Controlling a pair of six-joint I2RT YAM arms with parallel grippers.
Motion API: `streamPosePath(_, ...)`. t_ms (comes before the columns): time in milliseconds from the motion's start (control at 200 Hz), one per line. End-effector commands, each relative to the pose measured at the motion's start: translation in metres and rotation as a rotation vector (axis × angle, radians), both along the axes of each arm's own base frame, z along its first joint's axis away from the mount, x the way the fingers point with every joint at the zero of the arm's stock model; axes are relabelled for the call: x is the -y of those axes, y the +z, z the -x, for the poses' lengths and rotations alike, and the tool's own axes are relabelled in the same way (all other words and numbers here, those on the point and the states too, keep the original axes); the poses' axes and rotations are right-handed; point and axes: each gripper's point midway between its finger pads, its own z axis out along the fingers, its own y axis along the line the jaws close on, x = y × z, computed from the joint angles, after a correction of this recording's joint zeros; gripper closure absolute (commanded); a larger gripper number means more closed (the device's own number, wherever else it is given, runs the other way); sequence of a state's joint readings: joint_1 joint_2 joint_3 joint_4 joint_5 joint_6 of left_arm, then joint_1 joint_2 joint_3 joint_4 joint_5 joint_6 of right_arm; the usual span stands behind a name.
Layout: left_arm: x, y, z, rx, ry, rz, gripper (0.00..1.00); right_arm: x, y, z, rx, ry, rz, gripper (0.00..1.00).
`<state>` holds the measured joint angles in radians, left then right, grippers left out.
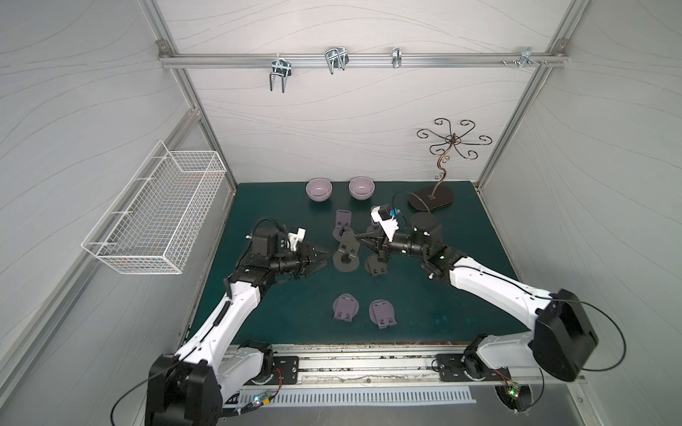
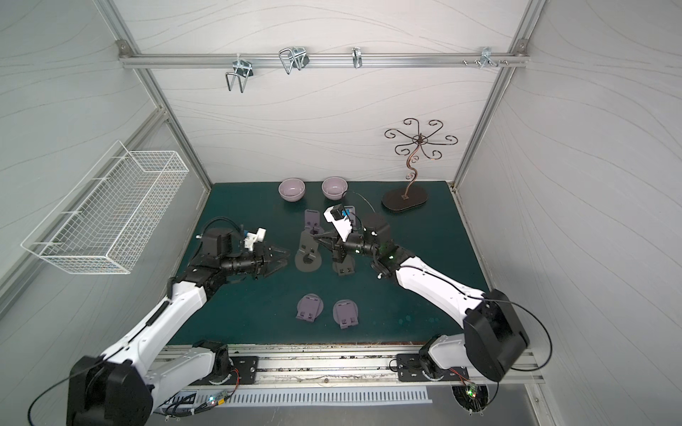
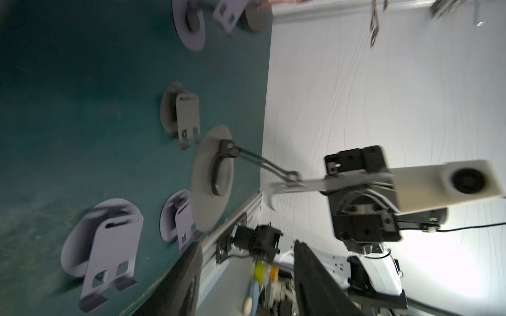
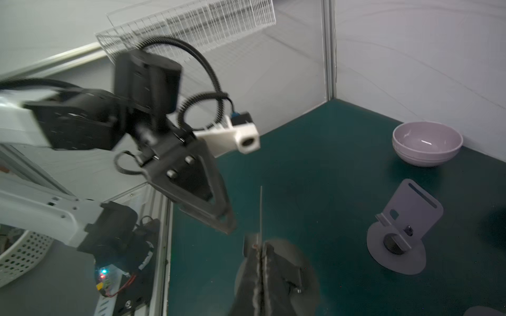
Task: Open the phone stand
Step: Place the phone stand at the center of the board.
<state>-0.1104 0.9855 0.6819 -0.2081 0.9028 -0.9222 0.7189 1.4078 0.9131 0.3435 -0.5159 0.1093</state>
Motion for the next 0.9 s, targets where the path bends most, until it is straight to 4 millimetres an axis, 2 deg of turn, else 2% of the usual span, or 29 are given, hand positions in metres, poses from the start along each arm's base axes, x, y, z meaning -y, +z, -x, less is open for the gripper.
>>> streamPosePath(0, -0.031, 0.008, -0.001, 0.050, 0.132, -0.065, 0.42, -0.023, -0.019, -0.014, 0.042, -0.016, 0.044, 1.00)
streamPosePath(65, -0.038, 0.012, 0.000, 0.061, 0.162, -0.053, 0.41, -0.035, -0.038, -0.023, 0.054, -0.032, 0.088, 1.00)
streamPosePath(165, -0.039, 0.009, 0.003, 0.046, 0.153, -0.064, 0.41, -0.049, -0.057, -0.036, 0.050, -0.042, 0.122, 1.00)
streamPosePath(375, -0.044, 0.014, -0.003, 0.084, 0.174, -0.082, 0.43, -0.072, -0.083, -0.064, 0.085, -0.055, 0.161, 1.00)
streamPosePath(540, -0.045, 0.015, -0.005, 0.097, 0.177, -0.091, 0.43, -0.089, -0.098, -0.078, 0.108, -0.008, 0.181, 1.00)
streamPosePath(715, -0.046, 0.013, -0.008, 0.092, 0.178, -0.100, 0.43, -0.092, -0.109, -0.094, 0.025, 0.063, 0.185, 1.00)
streamPosePath(895, -0.046, 0.010, -0.010, 0.083, 0.174, -0.104, 0.43, -0.085, -0.122, -0.087, -0.118, 0.185, 0.220, 1.00)
